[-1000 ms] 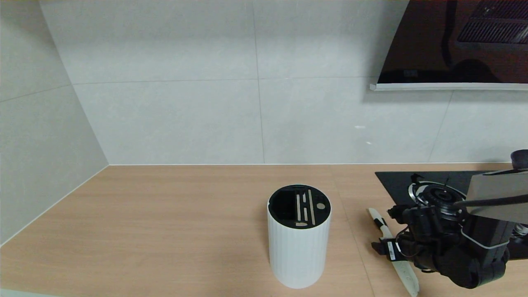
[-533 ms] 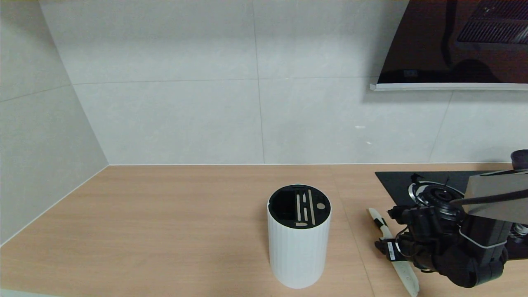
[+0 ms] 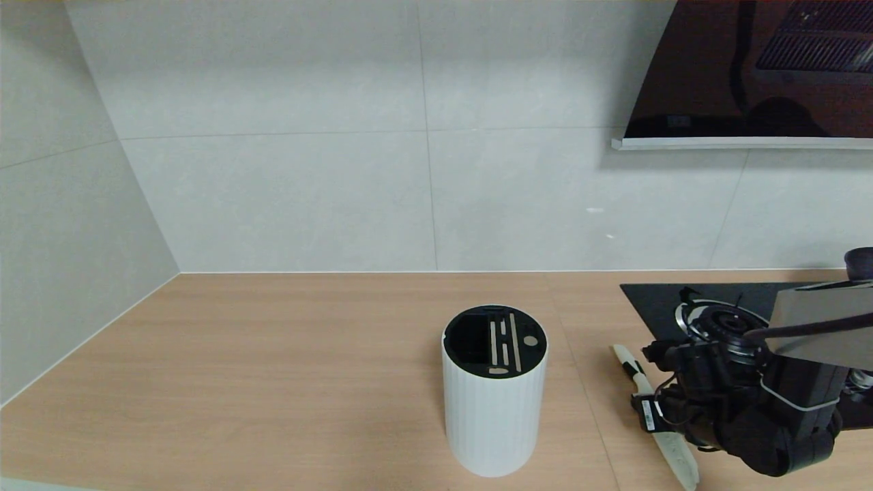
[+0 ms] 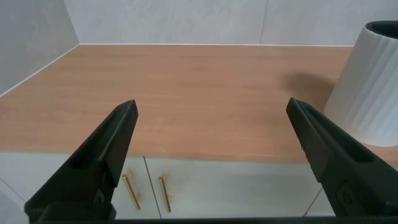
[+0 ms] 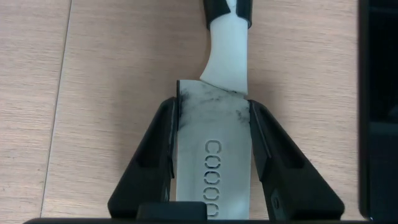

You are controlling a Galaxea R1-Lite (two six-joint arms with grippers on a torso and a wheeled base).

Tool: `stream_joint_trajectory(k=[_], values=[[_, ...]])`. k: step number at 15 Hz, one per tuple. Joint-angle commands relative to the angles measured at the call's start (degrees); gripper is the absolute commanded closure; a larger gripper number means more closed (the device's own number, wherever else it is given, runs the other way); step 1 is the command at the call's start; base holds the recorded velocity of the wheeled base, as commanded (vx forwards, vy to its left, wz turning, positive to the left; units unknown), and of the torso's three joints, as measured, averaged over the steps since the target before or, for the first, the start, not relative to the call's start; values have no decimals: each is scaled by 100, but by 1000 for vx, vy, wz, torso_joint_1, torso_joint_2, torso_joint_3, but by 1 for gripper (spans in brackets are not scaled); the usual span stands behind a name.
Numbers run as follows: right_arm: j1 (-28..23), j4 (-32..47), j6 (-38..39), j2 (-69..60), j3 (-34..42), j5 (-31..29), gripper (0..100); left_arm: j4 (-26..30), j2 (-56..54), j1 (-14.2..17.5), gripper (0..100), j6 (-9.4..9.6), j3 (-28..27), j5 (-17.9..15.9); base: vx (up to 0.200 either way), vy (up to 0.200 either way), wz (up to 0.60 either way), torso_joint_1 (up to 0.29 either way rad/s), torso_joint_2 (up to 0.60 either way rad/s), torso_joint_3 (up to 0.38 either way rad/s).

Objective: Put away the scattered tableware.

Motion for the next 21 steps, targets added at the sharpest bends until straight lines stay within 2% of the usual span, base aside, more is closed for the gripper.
stream_joint_trajectory(k=[1, 9, 11, 12, 14, 15, 16, 17, 19, 20, 21], values=[[6, -21, -1, -289, 46, -13, 100, -2, 0, 0, 0, -2, 0, 2, 0, 0, 0, 0, 0, 0], [243, 31, -1, -1933, 380, -4, 100, -11, 0, 0, 0, 42, 0, -7, 0, 0, 0, 0, 0, 0], [349, 40, -1, -2320, 467, -4, 100, -90, 0, 0, 0, -90, -105, -7, 0, 0, 0, 0, 0, 0], [472, 40, -9, -2610, 564, 5, 100, -90, 0, 0, 0, -371, -343, -122, 0, 0, 0, 0, 0, 0], [630, 40, -62, -3058, 740, -4, 100, 147, 158, -18, 0, -415, -712, -807, 0, 0, 0, 0, 0, 0], [683, 49, -71, -3295, 731, -4, 100, 262, 580, -18, 0, -406, -1037, -1185, 0, 0, 0, 0, 0, 0], [691, 49, -80, -3330, 731, -4, 100, 279, 677, -18, 0, -415, -1099, -1247, 0, 0, 0, 0, 0, 0], [700, 58, -343, -3594, 547, 84, 100, 270, 2083, -18, 0, -415, -1986, -1862, 0, 0, 0, 0, 0, 0], [735, 242, -616, -3647, 72, 93, 100, 253, 3393, -26, 0, -424, -2812, -2196, 0, 0, 0, 0, 0, 0], [973, 647, -616, -3796, -359, 66, 100, 130, 4315, -88, 0, -432, -3322, -2319, 0, 0, 0, 0, 0, 0], [1122, 1077, -598, -3919, -701, 66, 100, -81, 4948, -290, 0, -476, -3604, -2328, 0, 0, 0, 0, 0, 0]])
